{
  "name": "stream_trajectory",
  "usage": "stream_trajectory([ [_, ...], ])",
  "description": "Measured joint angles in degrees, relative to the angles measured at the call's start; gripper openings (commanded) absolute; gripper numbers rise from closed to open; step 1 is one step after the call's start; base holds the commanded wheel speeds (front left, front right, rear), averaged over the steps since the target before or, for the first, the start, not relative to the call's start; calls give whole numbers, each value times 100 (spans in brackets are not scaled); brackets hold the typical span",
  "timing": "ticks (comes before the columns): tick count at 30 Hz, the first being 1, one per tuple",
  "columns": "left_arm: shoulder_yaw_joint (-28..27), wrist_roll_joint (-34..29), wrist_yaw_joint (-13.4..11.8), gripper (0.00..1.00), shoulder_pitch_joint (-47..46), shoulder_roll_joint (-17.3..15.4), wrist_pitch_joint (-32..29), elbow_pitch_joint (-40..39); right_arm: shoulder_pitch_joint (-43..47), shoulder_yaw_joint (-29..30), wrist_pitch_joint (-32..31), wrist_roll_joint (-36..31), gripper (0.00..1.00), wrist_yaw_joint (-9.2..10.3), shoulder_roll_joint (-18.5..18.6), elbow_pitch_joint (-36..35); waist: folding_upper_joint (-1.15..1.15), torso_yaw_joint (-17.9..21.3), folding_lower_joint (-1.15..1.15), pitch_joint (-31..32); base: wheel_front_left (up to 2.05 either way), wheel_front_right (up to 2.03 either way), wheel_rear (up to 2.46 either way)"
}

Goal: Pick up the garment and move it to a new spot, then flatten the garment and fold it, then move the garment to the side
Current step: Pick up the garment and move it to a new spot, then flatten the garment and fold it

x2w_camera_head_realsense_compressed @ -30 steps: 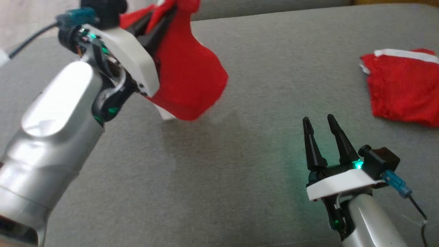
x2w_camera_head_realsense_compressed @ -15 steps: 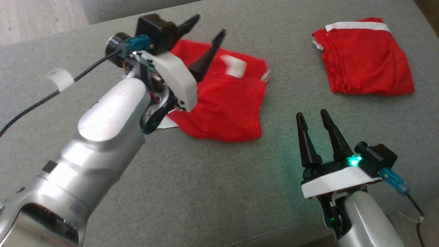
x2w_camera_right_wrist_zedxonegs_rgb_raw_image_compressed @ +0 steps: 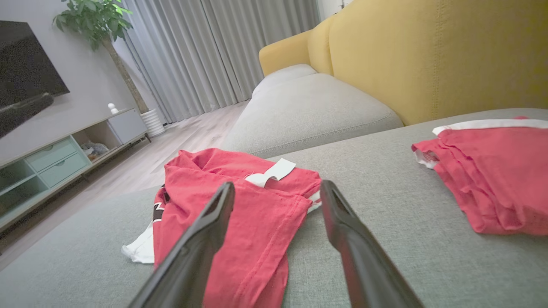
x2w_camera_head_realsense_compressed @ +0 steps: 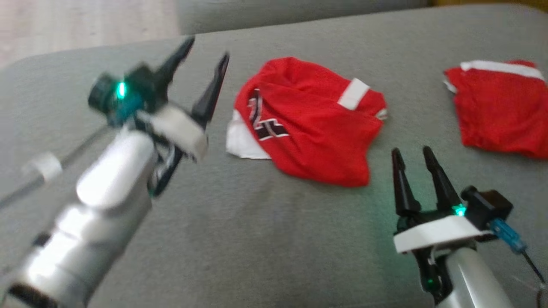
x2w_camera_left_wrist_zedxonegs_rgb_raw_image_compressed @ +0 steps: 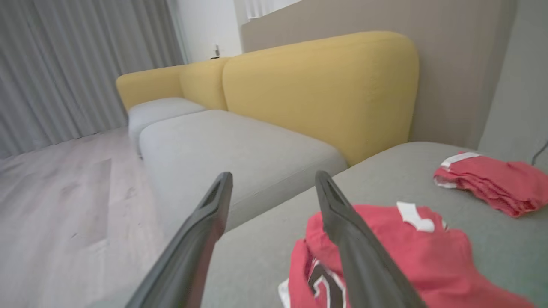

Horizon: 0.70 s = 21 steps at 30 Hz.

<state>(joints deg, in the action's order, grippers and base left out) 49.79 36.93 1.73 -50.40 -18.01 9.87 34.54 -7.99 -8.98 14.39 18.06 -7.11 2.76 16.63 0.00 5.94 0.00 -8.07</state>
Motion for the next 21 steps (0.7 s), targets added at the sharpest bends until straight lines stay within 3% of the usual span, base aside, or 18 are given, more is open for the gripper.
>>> stream_trajectory([
  [12,-386,167,-1424,100,2868,-201,442,-1388,501,468,0,-209,100,0,-5,90,0,-1002,-1,473,0,0,0],
  [16,-686,-44,-1591,100,3501,-180,443,-1902,599,510,0,-253,100,0,-7,134,0,-1145,-1,501,0,0,0],
  [21,-980,-278,-1561,100,3633,-76,443,-2185,510,693,0,-419,100,0,-9,136,0,-1196,0,381,0,0,0],
])
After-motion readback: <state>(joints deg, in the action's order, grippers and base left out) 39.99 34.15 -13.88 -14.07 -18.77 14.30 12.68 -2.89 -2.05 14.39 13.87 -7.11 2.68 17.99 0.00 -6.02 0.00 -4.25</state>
